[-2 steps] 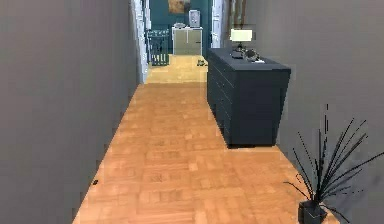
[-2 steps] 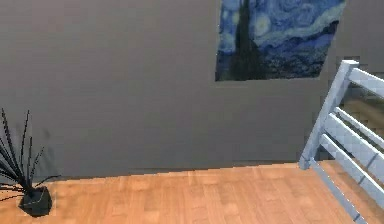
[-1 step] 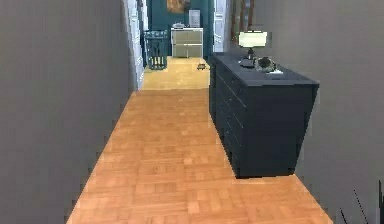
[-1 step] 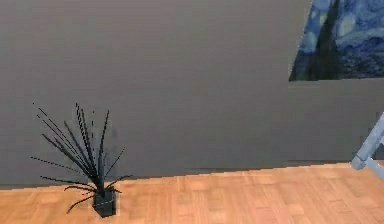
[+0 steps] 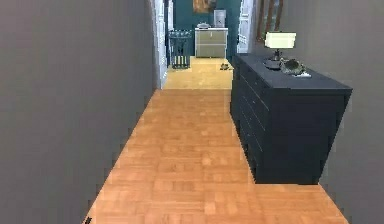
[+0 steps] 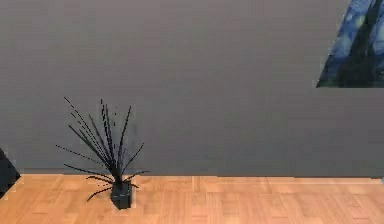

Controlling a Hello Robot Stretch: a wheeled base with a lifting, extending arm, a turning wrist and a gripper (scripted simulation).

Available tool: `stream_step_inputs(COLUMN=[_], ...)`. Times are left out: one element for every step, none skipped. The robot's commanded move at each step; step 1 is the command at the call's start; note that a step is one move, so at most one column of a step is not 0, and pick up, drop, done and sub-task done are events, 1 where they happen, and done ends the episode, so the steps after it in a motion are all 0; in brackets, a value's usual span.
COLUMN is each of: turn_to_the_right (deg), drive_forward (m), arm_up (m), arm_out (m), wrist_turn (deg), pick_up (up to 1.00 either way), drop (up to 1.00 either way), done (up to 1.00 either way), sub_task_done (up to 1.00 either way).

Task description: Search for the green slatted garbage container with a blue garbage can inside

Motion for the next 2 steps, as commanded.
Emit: stream_step_inputs(turn_to_the_right=[0.0,0.0], drive_forward=[1.0,1.0], arm_up=[0.0,0.0], arm_out=[0.0,0.0], wrist_turn=[0.0,0.0], pick_up=[0.0,0.0], drop=[0.0,0.0], done=[0.0,0.0], sub_task_done=[0.0,0.0])
